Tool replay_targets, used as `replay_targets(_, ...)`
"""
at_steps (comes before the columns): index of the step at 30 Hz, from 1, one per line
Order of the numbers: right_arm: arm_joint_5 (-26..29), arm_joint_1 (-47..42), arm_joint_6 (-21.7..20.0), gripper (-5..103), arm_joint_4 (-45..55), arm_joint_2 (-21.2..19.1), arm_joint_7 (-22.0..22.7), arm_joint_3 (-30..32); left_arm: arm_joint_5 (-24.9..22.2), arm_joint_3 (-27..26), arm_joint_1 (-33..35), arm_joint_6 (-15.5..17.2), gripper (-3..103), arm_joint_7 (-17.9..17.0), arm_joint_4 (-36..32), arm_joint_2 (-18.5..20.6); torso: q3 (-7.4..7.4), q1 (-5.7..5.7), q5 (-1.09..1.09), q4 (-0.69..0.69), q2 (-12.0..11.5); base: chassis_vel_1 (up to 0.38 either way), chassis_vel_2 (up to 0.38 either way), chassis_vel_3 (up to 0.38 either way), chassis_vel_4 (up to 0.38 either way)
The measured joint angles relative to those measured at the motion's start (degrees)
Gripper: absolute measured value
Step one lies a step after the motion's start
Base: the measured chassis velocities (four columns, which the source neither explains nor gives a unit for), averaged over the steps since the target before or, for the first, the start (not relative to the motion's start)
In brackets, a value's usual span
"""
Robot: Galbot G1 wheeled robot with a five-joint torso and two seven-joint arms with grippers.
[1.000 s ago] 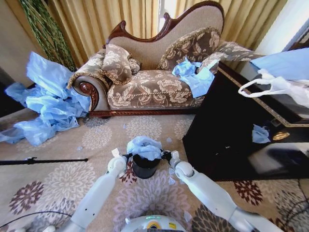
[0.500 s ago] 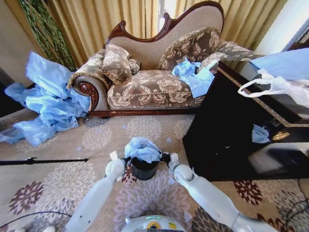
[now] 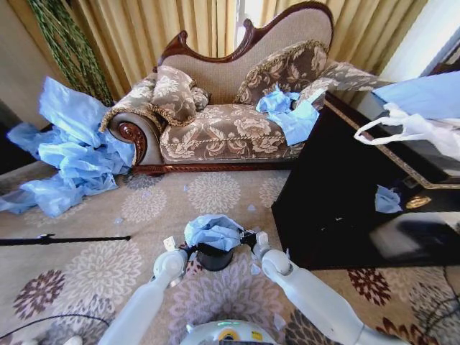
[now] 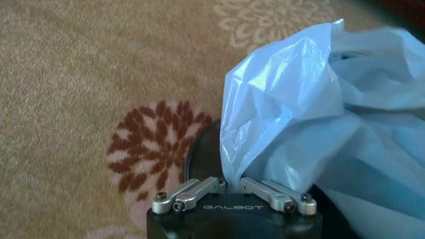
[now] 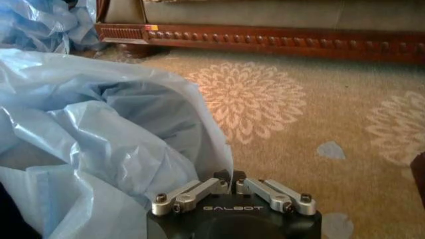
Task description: Place a garbage bag over the trash bin.
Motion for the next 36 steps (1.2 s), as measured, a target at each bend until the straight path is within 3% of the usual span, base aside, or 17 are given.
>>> replay_targets(11,1.57,-1.05,-0.86,0,3.51,-1.12,2.23,0.24,-0.64,-0.81,2.15,0.42,0,-1.46,-4.59,1.45,0.0,0.0,0.02,0.01,0.0,0.0,0.0,0.0,0.0)
replay_targets(19,3.43,-4.27,-2.77,0,7.23,-3.4,2.9,1.02,-3.36,-1.62,7.87,2.2,0,-4.64,-11.25,1.62,-0.01,0.0,0.01,0.01,0.0,0.0,0.0,0.0,0.0)
replay_targets(28,3.16,-6.3,-3.16,0,7.0,-2.52,3.09,1.78,-2.92,-1.34,8.98,2.96,0,-5.63,-8.68,-0.17,0.0,0.0,0.0,0.01,-0.01,0.0,0.0,0.0,0.0)
replay_targets(36,2.72,-7.59,-3.16,0,7.77,-3.95,2.69,2.7,-3.14,-1.83,10.41,4.78,0,-6.17,-9.75,0.99,0.0,0.0,0.01,0.01,-0.01,0.0,0.0,0.0,0.0)
